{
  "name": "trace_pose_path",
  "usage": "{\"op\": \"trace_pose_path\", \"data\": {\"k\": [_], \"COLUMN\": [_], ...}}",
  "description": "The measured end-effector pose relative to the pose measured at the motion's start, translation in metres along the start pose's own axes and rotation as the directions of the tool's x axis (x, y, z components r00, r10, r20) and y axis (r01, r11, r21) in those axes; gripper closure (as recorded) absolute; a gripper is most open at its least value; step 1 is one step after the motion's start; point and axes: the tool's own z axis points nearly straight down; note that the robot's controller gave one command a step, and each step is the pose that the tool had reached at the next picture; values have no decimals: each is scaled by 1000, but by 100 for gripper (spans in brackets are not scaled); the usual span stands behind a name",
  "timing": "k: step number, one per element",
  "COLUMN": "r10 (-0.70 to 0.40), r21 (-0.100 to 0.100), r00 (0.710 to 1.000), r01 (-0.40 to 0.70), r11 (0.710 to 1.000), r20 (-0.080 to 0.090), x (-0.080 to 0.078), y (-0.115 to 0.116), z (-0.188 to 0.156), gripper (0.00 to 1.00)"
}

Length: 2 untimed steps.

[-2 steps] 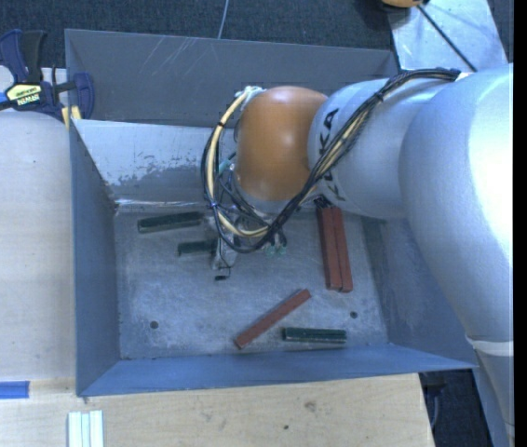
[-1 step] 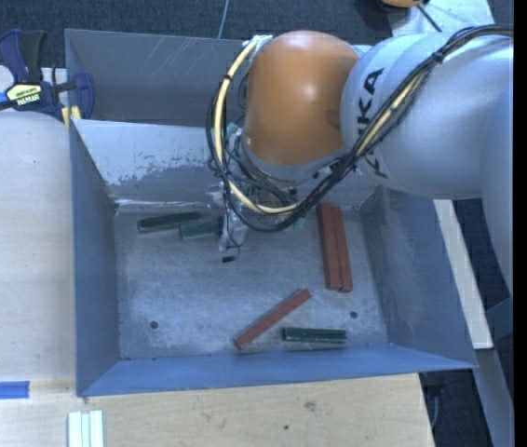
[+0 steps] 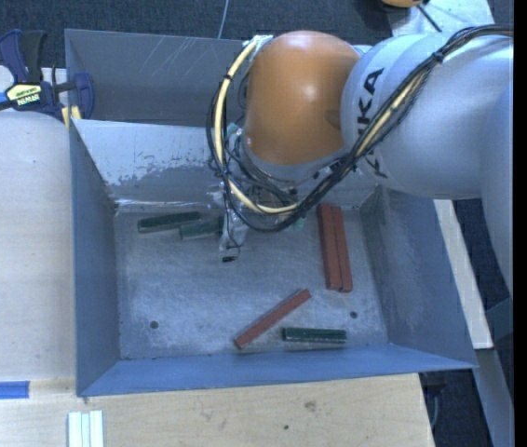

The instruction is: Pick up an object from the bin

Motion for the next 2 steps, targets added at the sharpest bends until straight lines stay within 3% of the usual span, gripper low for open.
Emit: {"op": "trace_pose_path", "data": {"k": [1, 2], "r10": [-314, -313], "r21": [1, 1], "r00": [950, 950], "r01": [314, 313], "r11": [950, 950], "r20": [2, 2], "x": [41, 41], "y": [-69, -69], "z": [-73, -73], "gripper": [100, 100]}}
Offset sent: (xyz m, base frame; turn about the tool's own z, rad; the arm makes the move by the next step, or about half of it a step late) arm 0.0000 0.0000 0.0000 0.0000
